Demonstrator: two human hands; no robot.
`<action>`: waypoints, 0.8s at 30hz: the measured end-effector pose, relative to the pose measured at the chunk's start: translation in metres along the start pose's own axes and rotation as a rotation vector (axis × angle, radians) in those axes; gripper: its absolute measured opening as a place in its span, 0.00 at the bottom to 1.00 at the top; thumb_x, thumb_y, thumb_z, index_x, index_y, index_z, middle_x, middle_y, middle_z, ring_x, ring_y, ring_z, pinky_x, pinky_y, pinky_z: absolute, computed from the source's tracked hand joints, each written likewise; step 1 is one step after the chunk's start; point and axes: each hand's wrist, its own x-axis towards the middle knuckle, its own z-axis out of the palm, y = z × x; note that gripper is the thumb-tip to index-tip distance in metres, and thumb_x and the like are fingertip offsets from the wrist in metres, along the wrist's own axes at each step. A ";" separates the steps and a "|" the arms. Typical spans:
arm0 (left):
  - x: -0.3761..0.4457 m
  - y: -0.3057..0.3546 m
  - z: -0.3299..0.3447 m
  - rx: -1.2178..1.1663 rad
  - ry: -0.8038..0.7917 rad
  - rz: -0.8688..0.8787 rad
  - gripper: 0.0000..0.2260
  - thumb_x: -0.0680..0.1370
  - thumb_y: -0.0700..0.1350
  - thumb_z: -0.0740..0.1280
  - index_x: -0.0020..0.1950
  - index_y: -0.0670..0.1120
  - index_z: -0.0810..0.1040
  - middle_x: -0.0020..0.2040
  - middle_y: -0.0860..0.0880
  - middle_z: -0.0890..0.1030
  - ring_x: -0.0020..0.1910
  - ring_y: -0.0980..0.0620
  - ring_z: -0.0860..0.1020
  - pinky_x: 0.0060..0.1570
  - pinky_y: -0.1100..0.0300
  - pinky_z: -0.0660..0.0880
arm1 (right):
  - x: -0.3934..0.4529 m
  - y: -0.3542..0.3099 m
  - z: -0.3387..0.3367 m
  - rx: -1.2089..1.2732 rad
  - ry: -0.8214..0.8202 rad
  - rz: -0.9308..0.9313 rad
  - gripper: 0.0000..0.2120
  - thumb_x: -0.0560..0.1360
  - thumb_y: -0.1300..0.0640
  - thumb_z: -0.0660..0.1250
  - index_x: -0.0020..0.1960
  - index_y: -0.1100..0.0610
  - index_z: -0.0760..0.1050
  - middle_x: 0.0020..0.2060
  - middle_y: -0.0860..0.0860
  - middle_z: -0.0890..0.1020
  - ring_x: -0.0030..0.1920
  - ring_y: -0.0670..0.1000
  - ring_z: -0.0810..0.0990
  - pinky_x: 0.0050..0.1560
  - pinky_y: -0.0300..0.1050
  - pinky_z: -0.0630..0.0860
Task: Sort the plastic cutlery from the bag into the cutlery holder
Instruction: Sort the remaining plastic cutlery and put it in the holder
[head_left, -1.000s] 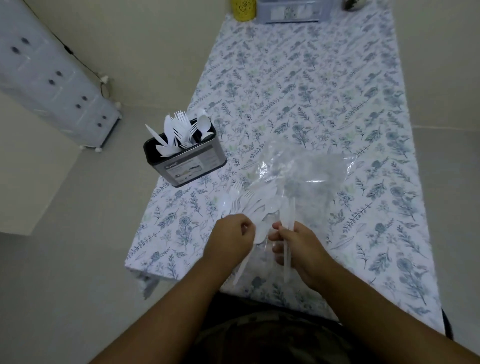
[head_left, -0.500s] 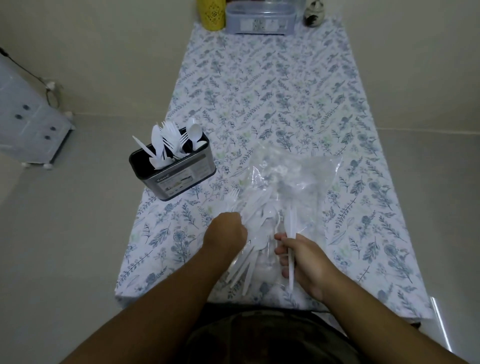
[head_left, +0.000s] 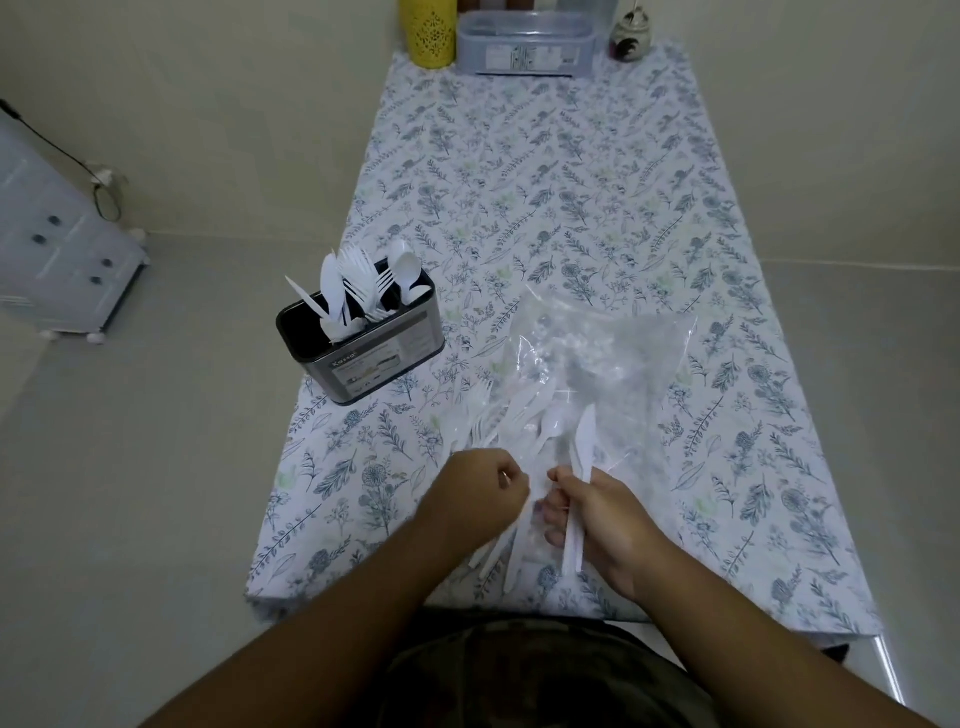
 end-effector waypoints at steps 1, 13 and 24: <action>0.007 -0.005 -0.001 0.037 0.029 -0.011 0.08 0.77 0.46 0.67 0.45 0.45 0.84 0.38 0.50 0.83 0.37 0.54 0.80 0.40 0.60 0.79 | -0.001 0.001 -0.002 0.006 0.004 0.001 0.09 0.83 0.59 0.62 0.58 0.62 0.77 0.33 0.53 0.76 0.31 0.50 0.74 0.32 0.46 0.73; 0.017 -0.025 0.017 0.225 0.114 -0.141 0.10 0.79 0.48 0.66 0.57 0.44 0.79 0.48 0.47 0.82 0.44 0.50 0.79 0.46 0.55 0.78 | -0.007 0.003 -0.026 -0.056 0.043 0.022 0.08 0.82 0.56 0.65 0.57 0.57 0.80 0.35 0.51 0.76 0.30 0.48 0.69 0.29 0.42 0.67; -0.002 0.010 0.010 -0.070 0.137 -0.235 0.05 0.76 0.47 0.70 0.43 0.47 0.81 0.34 0.54 0.79 0.34 0.58 0.78 0.30 0.68 0.68 | -0.004 -0.013 -0.019 0.086 -0.053 -0.005 0.07 0.83 0.60 0.64 0.57 0.62 0.75 0.39 0.57 0.76 0.36 0.53 0.75 0.40 0.49 0.75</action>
